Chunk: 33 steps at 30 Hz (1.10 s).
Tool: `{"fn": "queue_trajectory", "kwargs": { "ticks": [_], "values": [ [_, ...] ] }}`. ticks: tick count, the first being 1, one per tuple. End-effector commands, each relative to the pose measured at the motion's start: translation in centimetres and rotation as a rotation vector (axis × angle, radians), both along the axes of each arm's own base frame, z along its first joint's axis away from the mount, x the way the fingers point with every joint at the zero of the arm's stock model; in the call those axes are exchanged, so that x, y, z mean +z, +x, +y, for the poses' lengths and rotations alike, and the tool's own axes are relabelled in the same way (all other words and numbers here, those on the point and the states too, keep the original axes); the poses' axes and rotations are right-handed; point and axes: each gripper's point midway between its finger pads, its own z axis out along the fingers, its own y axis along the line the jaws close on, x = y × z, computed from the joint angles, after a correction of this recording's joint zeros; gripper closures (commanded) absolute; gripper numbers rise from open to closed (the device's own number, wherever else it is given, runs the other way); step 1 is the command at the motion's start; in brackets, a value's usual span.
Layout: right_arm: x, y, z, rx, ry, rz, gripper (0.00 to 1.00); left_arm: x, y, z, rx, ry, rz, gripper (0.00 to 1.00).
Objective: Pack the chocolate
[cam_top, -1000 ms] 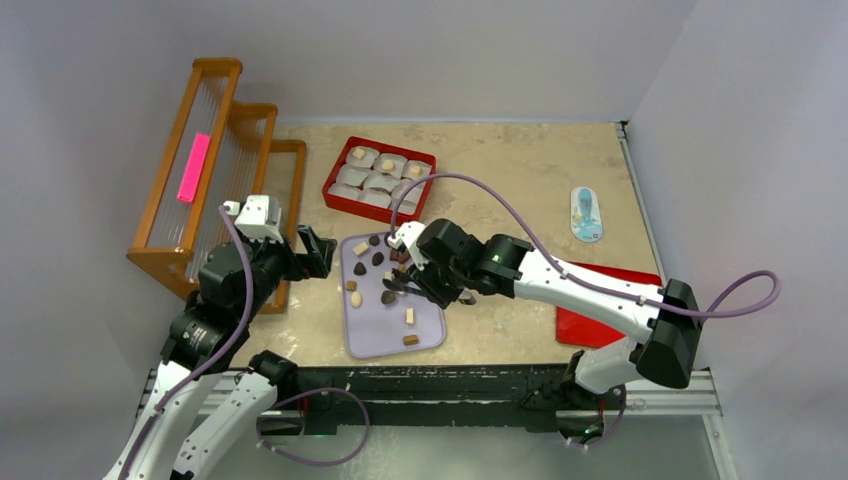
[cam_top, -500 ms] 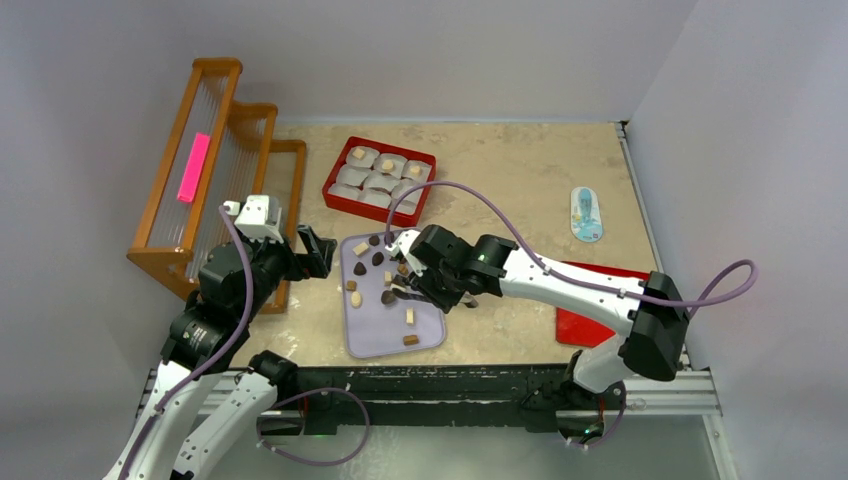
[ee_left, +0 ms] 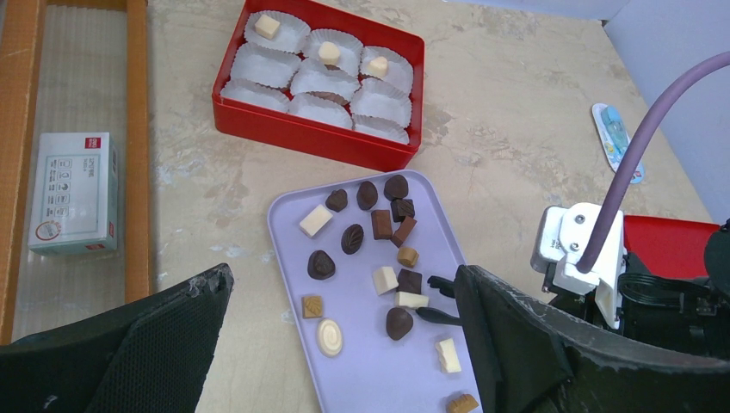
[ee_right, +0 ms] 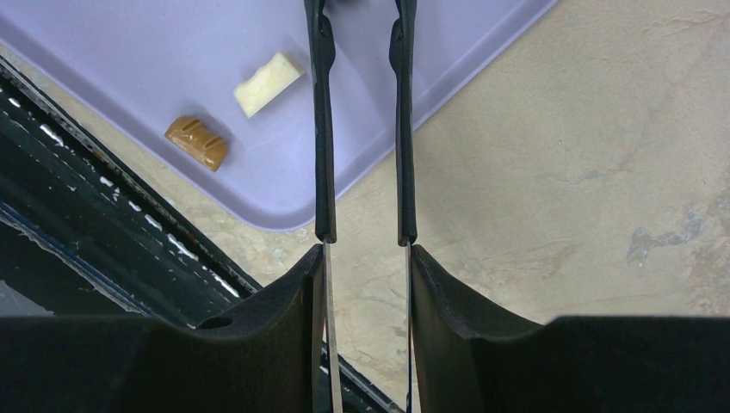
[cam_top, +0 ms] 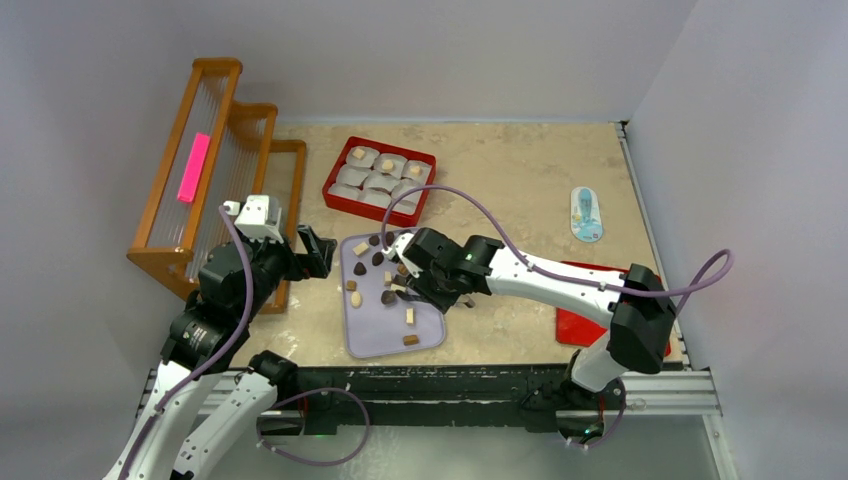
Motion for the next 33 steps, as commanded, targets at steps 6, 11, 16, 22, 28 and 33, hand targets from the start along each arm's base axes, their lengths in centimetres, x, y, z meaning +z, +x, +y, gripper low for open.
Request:
{"fn": "queue_trajectory", "kwargs": {
  "ticks": [6, 11, 16, 22, 28, 33],
  "values": [
    [0.2, 0.1, 1.5, 0.04, 0.046, 0.002, 0.61, 1.0, 0.2, -0.3, -0.002, -0.028, -0.028, 0.0],
    [-0.1, 0.1, 1.8, 0.043, 0.045, 0.009, 0.66, 0.9, 0.2, -0.3, -0.003, -0.027, -0.026, 0.0],
    [0.5, 0.2, 1.9, 0.045, 0.057, 0.0, 0.77, 0.9, 0.2, -0.3, -0.003, -0.027, -0.025, 0.0],
    [1.8, 0.1, 2.1, 0.052, 0.095, -0.01, 0.86, 0.9, 0.2, -0.3, -0.003, -0.027, -0.025, 0.0],
    [3.5, 0.0, 2.0, 0.031, 0.146, -0.034, 0.9, 0.9, 0.2, -0.3, -0.002, -0.026, -0.026, 0.0],
    [5.0, 0.4, 1.8, -0.013, 0.186, -0.071, 0.9, 1.0, 0.1, -0.2, -0.002, -0.028, -0.029, 0.0]
  ]
}}
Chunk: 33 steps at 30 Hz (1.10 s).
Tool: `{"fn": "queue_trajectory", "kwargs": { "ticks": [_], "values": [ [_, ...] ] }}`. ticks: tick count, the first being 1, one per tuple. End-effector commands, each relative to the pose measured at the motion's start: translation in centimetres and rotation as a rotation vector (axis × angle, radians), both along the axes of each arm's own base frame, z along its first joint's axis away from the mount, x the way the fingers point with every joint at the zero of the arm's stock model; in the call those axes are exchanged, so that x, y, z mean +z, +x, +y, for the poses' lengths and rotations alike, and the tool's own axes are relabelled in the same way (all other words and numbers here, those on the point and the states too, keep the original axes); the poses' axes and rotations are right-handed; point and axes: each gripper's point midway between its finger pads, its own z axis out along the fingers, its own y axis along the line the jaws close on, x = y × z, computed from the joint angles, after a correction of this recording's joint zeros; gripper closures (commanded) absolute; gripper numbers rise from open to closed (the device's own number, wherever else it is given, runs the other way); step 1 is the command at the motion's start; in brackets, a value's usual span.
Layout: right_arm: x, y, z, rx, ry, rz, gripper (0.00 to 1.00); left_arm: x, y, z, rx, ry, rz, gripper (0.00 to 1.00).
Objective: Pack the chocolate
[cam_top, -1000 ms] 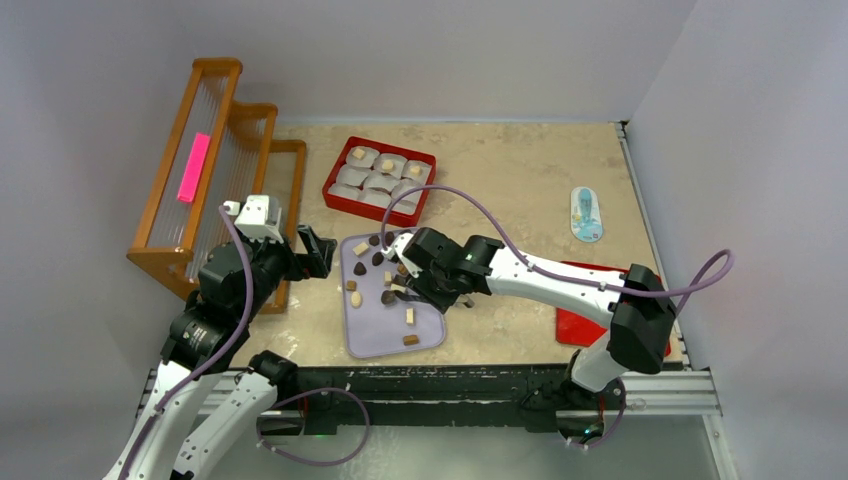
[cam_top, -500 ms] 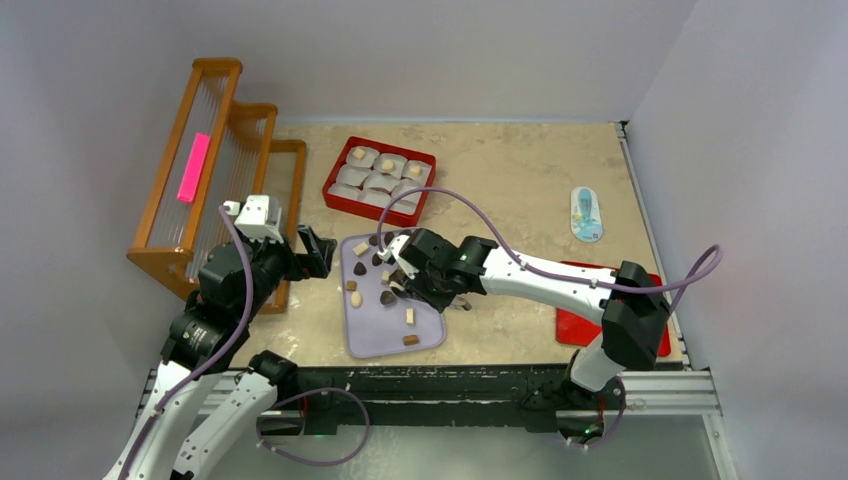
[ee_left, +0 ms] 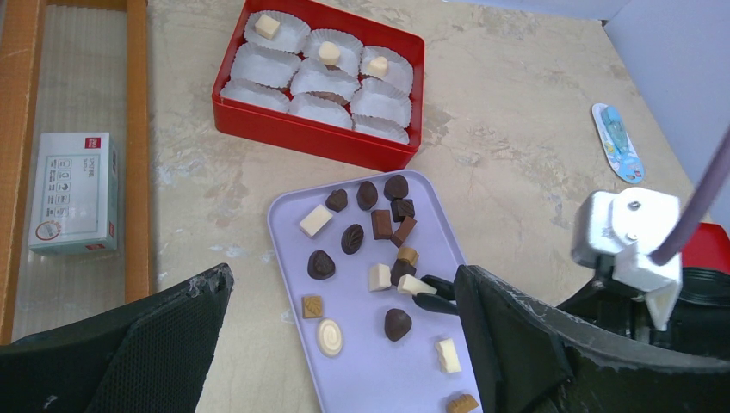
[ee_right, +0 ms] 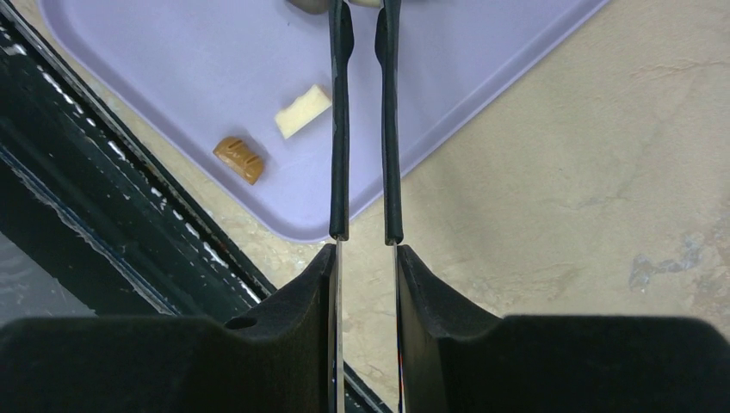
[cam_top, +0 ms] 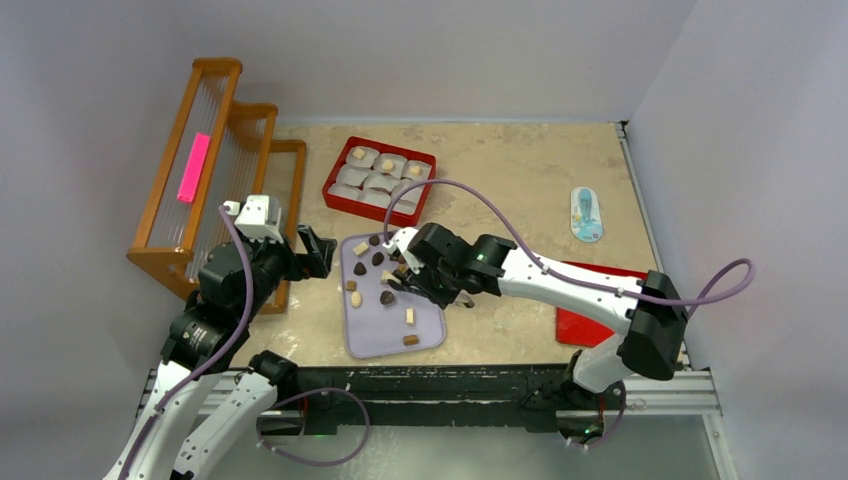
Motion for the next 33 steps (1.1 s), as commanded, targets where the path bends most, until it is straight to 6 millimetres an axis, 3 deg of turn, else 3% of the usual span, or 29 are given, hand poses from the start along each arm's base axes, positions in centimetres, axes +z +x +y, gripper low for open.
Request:
{"fn": "queue_trajectory", "kwargs": {
  "ticks": [1, 11, 18, 24, 33],
  "values": [
    [3.7, 0.9, 0.6, -0.051, 0.102, -0.078, 0.9, 1.0, 0.2, -0.2, -0.002, -0.027, -0.028, 0.0],
    [9.0, 7.2, 0.9, -0.207, 0.256, -0.269, 0.9, 0.9, 0.2, -0.3, -0.003, -0.026, -0.025, 0.0],
    [10.8, 12.4, 0.9, -0.259, 0.34, -0.303, 0.89, 0.9, 0.2, -0.3, -0.003, -0.026, -0.026, 0.0],
    [10.4, 16.4, 1.5, -0.281, 0.314, -0.349, 0.87, 0.9, 0.2, -0.3, -0.002, -0.027, -0.027, 0.0],
    [7.9, 21.6, 2.7, -0.335, 0.186, -0.403, 0.86, 0.9, 0.2, -0.3, -0.006, -0.027, -0.024, 0.0]
  ]
}}
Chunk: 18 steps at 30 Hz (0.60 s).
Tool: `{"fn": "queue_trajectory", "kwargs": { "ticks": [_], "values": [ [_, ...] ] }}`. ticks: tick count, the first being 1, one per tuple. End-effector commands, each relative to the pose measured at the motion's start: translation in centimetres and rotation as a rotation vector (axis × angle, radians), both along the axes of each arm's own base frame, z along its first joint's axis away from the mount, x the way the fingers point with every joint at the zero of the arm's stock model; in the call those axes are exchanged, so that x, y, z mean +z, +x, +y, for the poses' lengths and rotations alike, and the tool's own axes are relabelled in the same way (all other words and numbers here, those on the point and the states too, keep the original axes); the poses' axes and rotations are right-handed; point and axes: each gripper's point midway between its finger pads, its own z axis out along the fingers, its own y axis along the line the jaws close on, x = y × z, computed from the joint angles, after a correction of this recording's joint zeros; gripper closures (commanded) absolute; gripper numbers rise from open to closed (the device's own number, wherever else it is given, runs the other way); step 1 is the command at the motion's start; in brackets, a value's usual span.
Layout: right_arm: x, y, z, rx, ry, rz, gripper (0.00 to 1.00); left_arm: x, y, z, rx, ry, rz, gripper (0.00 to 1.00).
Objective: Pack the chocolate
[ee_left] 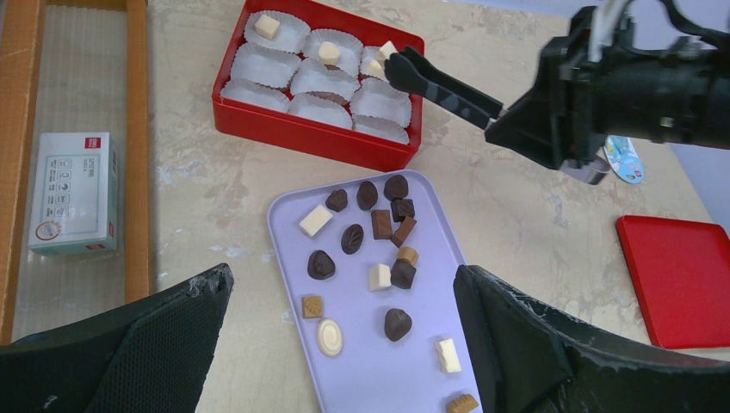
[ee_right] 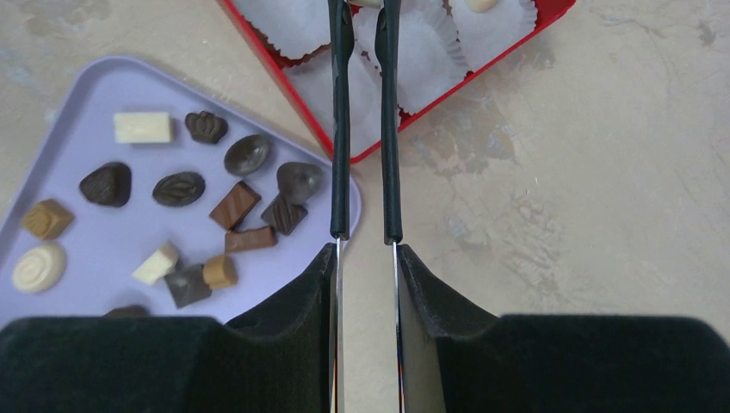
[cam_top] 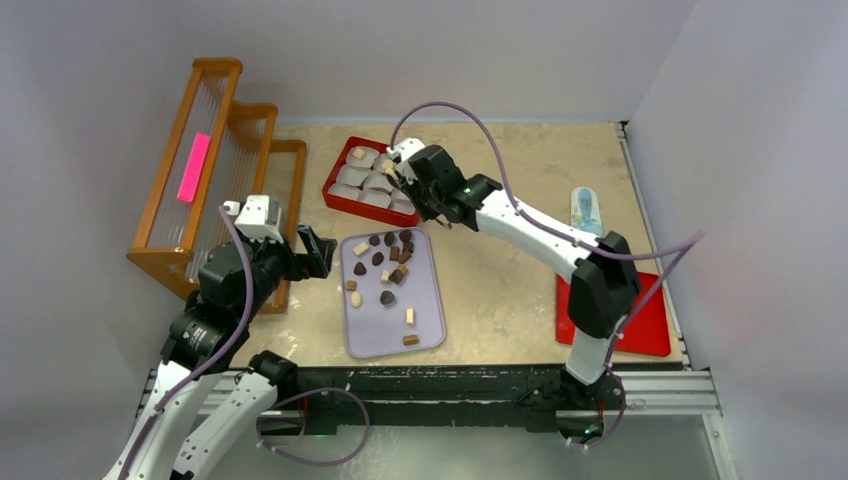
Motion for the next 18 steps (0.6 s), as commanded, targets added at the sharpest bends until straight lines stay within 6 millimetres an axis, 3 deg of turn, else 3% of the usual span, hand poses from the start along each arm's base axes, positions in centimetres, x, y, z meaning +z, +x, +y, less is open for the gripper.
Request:
{"fn": "queue_trajectory", "kwargs": {
  "ticks": [1, 9, 18],
  "values": [
    [2.6, 3.2, 0.6, -0.045, -0.013, -0.101, 0.86, 1.0, 0.2, -0.3, -0.005, -0.028, -0.027, 0.0],
    [-0.2, 4.8, 0.4, -0.08, -0.088, -0.044, 0.84, 1.0, 0.1, -0.2, -0.003, -0.029, -0.031, 0.0],
    [-2.3, 4.8, -0.4, -0.108, -0.13, 0.011, 0.81, 1.1, 0.1, -0.2, -0.004, -0.03, -0.032, 0.0]
  ]
}}
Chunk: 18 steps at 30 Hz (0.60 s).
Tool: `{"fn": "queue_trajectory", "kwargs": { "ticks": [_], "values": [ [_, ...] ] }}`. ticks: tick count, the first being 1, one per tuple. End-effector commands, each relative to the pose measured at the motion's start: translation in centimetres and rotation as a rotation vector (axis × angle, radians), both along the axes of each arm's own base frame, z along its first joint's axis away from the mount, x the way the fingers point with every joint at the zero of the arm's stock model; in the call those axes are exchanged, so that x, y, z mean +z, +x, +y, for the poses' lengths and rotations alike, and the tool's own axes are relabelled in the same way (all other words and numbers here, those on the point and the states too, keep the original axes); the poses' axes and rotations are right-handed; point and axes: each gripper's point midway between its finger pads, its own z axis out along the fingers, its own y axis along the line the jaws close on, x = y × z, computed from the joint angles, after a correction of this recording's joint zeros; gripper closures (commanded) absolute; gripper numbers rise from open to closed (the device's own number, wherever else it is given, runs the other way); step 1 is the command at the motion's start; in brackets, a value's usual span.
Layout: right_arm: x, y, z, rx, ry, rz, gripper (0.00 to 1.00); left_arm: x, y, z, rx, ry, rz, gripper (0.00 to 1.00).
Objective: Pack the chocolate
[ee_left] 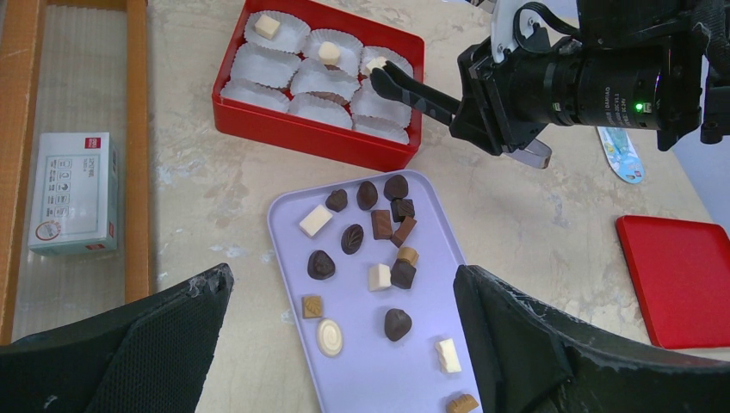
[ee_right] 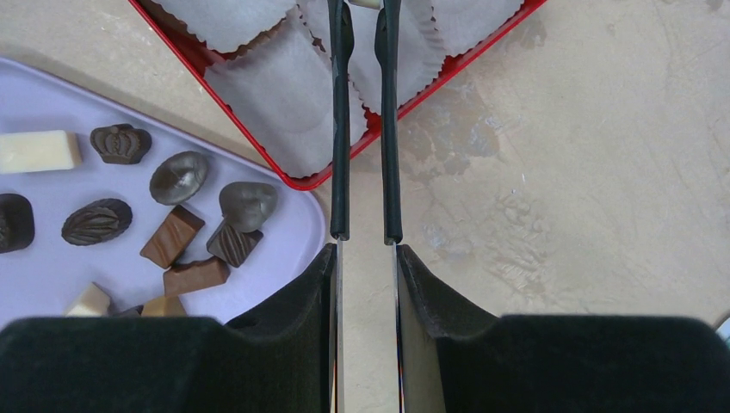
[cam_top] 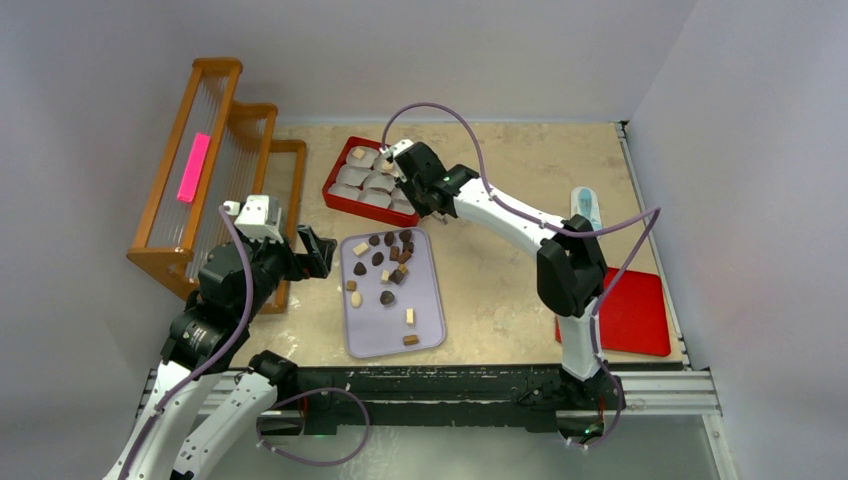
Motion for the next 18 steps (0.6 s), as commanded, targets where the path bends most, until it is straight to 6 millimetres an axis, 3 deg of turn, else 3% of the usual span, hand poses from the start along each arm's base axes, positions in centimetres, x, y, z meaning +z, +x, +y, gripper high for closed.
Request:
{"fn": "queue_trajectory", "kwargs": {
  "ticks": [1, 18],
  "values": [
    [1.99, 0.79, -0.34, -0.031, 0.018, -0.034, 0.81, 1.04, 0.1, -0.27, -0.005, -0.029, -0.031, 0.0],
    [1.38, 1.29, -0.76, -0.041, 0.009, -0.013, 0.74, 0.97, 0.18, -0.34, -0.006, -0.028, -0.027, 0.0]
  ]
}}
